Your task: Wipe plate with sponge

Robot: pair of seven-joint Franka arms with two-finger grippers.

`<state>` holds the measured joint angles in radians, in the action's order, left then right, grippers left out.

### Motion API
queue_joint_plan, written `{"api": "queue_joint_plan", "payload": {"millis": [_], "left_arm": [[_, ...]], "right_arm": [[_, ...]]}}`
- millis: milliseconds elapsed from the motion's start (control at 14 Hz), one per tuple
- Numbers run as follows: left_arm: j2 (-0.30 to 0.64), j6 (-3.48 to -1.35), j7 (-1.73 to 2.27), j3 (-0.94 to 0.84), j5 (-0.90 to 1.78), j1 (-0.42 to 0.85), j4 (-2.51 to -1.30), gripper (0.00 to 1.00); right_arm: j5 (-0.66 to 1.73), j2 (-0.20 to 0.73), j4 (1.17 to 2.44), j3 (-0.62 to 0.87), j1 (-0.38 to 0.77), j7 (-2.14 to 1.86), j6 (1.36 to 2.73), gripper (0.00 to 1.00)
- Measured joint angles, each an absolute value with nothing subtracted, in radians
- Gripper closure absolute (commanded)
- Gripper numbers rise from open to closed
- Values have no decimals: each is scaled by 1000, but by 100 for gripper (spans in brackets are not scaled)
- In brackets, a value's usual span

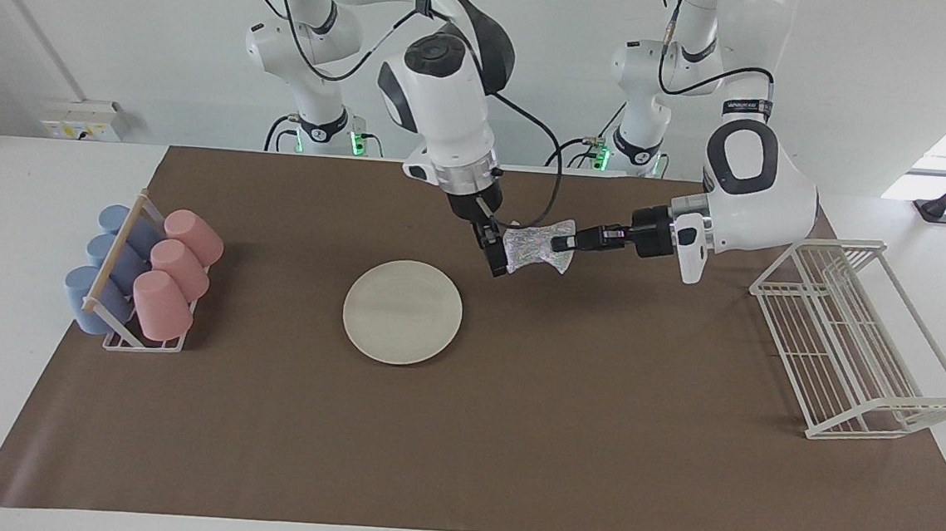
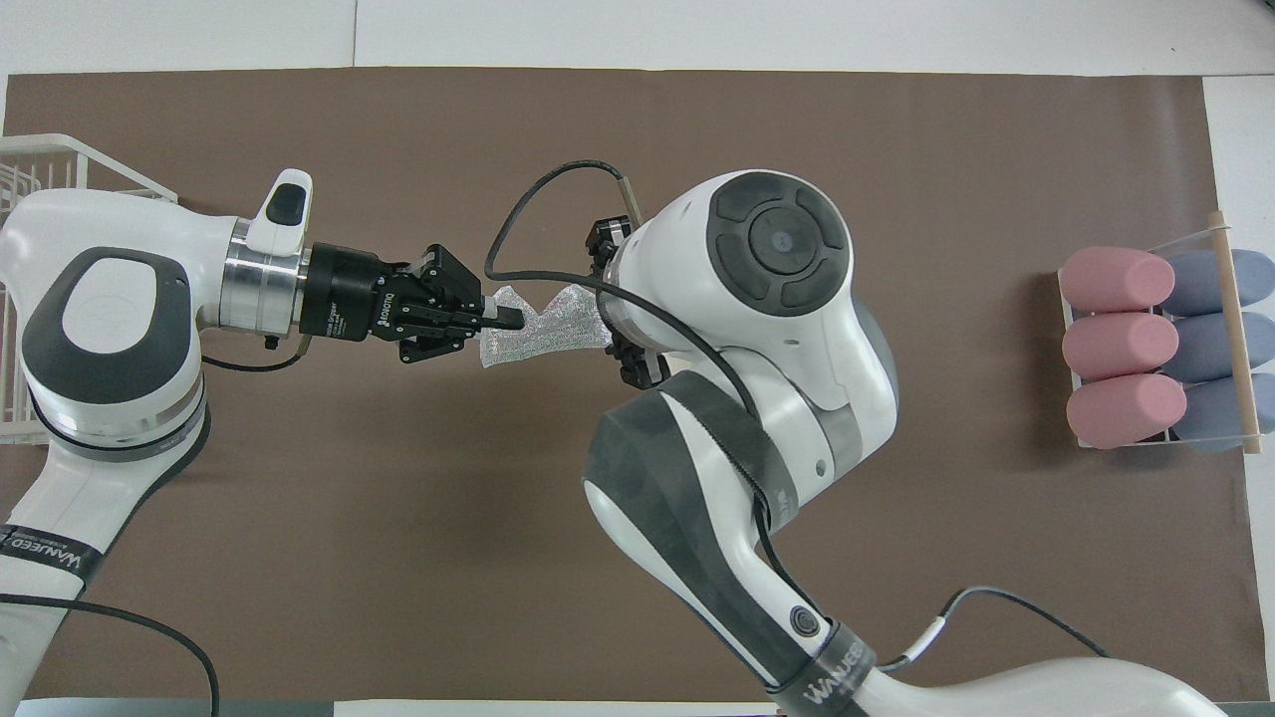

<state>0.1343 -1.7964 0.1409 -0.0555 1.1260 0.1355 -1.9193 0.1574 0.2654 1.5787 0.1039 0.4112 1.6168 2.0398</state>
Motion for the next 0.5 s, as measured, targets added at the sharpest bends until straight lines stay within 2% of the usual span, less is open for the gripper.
{"api": "queue_joint_plan", "payload": {"millis": [500], "left_arm": [[150,-1793,237,-53,796,123,-1834,100]], "right_arm": [[157,144,1609,99,136,883,1878,0]]}}
